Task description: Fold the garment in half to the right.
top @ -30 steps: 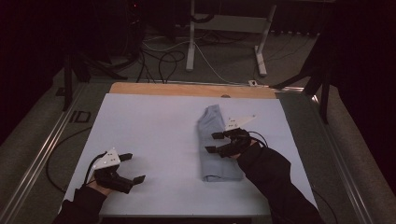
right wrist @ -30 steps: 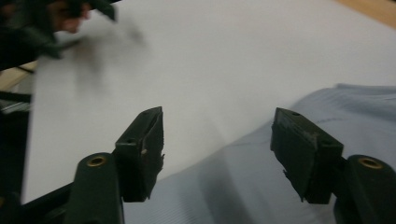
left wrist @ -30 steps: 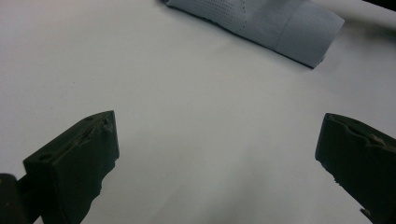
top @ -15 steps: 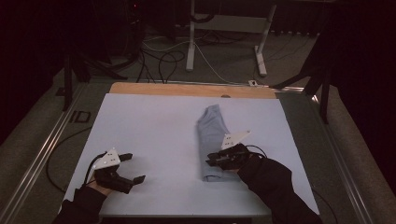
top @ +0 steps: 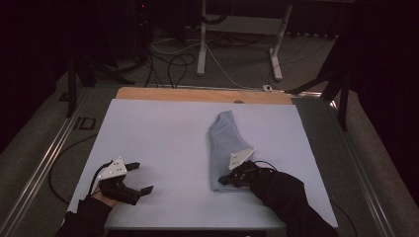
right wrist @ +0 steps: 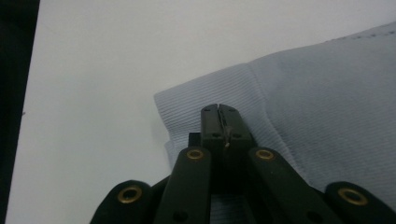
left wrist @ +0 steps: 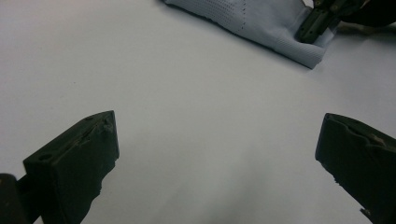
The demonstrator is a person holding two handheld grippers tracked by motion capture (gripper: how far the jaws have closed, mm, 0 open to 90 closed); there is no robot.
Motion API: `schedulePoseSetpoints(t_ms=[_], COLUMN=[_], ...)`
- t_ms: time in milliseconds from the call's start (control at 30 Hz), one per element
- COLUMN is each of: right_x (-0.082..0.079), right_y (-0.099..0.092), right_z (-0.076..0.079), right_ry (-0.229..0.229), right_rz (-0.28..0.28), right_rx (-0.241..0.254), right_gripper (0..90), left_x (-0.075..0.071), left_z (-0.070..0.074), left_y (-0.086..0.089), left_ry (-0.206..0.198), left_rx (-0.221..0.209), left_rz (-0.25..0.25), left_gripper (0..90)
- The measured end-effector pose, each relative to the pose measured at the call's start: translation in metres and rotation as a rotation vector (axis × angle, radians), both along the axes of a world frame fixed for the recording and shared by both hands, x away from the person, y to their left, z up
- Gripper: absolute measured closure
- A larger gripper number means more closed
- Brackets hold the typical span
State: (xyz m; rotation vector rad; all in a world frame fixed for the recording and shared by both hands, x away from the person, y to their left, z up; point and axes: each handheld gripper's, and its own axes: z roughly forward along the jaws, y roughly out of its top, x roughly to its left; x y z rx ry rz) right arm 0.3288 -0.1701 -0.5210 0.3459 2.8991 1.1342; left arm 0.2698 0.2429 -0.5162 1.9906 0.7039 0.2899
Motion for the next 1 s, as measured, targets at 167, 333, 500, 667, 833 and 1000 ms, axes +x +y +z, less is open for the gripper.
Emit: schedulePoseSetpoints(t_ms=[167,333,500,667,833,1000], right_x=[-0.006,-0.011,-0.014,-0.015,-0.015,-0.014], right_y=[0.000,-0.002,-0.001,-0.001,-0.001,-0.004], right_z=[-0.002,-0.003,-0.003,-0.004,-0.003,0.007], right_ry=[0.018,0.025,0.021,0.031,0.033,0.022], right_rz=[0.021,0.020,0.030,0.023,0.020,0.012], right_rx=[0.005,0.003,0.000,0.009,0.014,0.057], right_gripper=[90.0,90.0,90.0,90.0,90.0,90.0], left_x=[0.000,-0.001,0.000,0.000,-0.001,0.000], left_z=[0.000,0.000,0.001,0.000,0.001,0.000], left_y=[-0.001,-0.001,-0.001,-0.001,-0.001,-0.001], left_ry=[0.000,-0.002,-0.004,-0.002,-0.002,0.000], left_rx=[0.000,0.003,0.003,0.006,0.003,0.004], left_rz=[0.000,-0.002,-0.003,-0.007,-0.010,-0.011], left_gripper=[0.5,0.5,0.5,0.5,0.5,0.5])
